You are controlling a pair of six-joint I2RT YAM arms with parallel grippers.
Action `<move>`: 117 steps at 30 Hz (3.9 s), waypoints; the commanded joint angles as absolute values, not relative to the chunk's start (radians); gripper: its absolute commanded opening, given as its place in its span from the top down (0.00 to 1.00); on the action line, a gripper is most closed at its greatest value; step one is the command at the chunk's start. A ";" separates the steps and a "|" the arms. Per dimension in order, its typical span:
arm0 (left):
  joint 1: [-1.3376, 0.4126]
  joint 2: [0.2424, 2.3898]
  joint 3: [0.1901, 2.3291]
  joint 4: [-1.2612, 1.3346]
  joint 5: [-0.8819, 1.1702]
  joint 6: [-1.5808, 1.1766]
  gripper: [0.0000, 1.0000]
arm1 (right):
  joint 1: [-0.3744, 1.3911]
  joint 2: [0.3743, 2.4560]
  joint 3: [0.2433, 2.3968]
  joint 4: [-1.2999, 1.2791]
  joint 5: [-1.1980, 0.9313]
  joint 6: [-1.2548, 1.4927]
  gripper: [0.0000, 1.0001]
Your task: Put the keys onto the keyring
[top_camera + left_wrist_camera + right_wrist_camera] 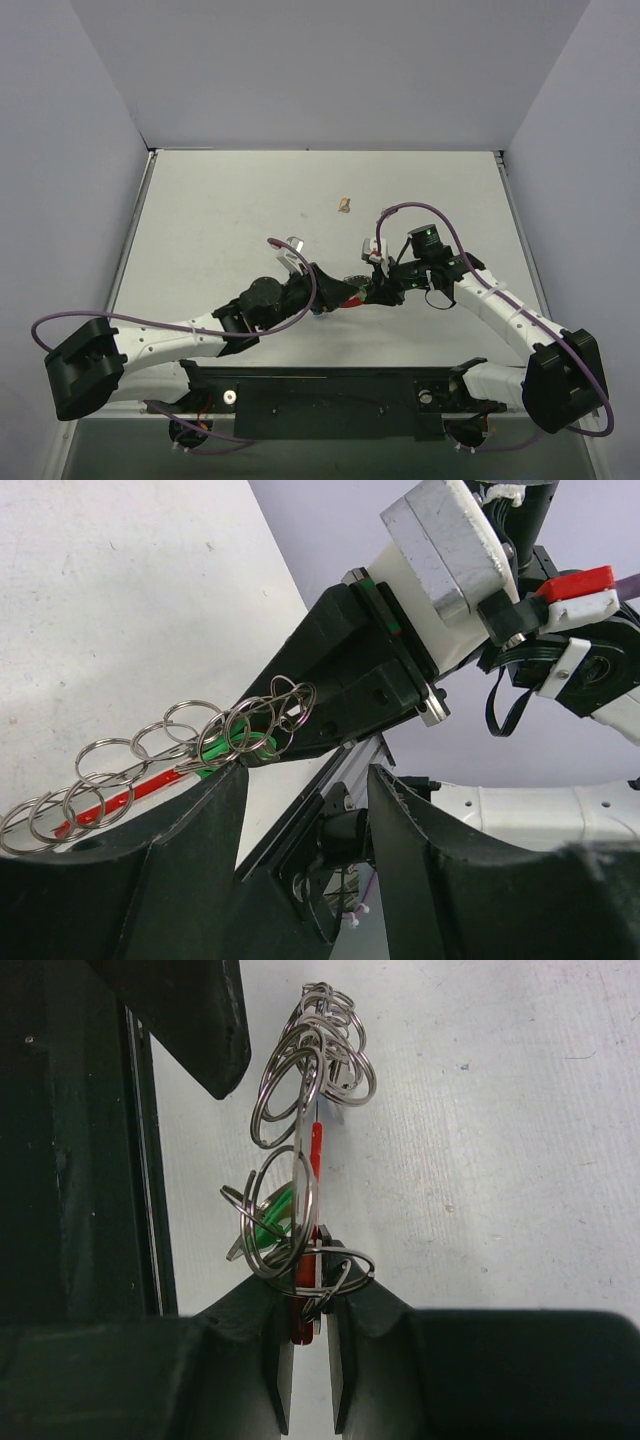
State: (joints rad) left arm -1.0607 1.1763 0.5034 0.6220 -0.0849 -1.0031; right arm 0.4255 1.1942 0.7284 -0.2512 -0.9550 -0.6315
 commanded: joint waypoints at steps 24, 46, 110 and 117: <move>-1.083 1.232 0.543 0.718 -0.133 -1.112 0.39 | 0.417 1.190 0.749 -0.247 -1.025 -0.637 1.00; -1.083 1.206 0.480 0.801 -0.173 -1.164 0.41 | 0.417 1.189 0.746 -0.249 -1.032 -0.640 1.00; -0.874 1.325 0.641 0.635 0.221 -1.229 0.44 | 0.425 1.189 0.752 -0.304 -1.028 -0.709 1.00; -0.874 1.305 0.629 0.652 0.225 -1.249 0.46 | 0.425 1.189 0.753 -0.307 -1.026 -0.712 1.00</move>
